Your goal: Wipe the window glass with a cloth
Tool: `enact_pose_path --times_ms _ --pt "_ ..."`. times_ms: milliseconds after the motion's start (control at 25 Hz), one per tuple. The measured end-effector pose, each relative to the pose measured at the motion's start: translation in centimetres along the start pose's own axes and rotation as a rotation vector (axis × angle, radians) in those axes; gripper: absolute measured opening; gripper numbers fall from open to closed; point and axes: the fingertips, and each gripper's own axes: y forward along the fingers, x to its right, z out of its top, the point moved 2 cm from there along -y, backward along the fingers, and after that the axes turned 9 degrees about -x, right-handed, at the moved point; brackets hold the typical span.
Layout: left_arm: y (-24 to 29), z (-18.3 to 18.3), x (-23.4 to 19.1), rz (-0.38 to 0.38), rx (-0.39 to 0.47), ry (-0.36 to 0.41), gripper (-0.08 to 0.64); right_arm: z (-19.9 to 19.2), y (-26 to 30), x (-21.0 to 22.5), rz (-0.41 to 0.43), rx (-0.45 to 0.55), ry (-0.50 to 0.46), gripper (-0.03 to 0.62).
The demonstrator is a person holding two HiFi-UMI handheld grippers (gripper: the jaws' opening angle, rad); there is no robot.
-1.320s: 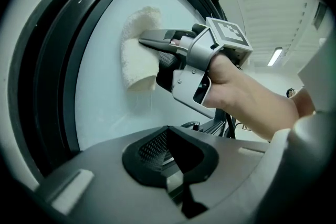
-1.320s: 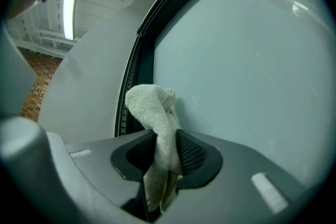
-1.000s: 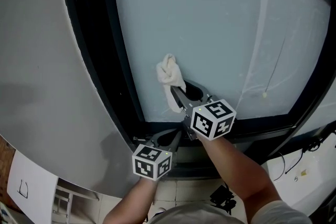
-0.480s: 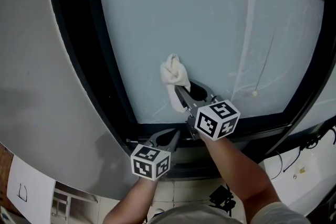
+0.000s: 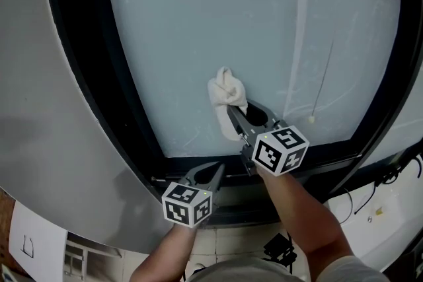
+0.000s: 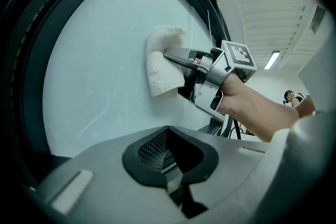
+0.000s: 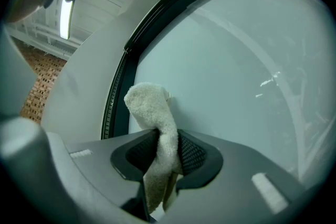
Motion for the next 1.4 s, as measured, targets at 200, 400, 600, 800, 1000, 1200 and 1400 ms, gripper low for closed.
enact_pose_path --times_ms 200,400,600,800,1000,1200,1400 --pt "0.6 0.4 0.7 -0.009 0.004 0.008 0.017 0.3 -1.0 1.1 -0.017 0.006 0.008 0.106" --pt "1.3 0.5 1.4 -0.023 0.004 0.012 0.017 0.8 -2.3 2.8 -0.057 0.015 0.007 0.106" --pt "2.0 0.5 2.1 -0.032 -0.001 0.019 0.015 1.0 -3.7 4.9 -0.1 0.016 0.018 0.106" --pt "2.4 0.5 2.6 -0.042 -0.011 0.031 0.017 1.4 -4.6 5.9 -0.121 0.024 0.014 0.106" --pt "2.6 0.5 3.1 -0.05 -0.022 0.043 0.016 1.7 -5.6 6.8 -0.145 0.037 0.018 0.106" --pt "3.0 0.5 3.7 -0.059 -0.029 0.052 0.017 1.9 -6.5 7.8 -0.168 0.045 0.021 0.106" --pt "3.2 0.7 4.1 -0.061 -0.025 0.054 0.016 2.0 -7.4 8.6 -0.194 0.046 0.016 0.106"
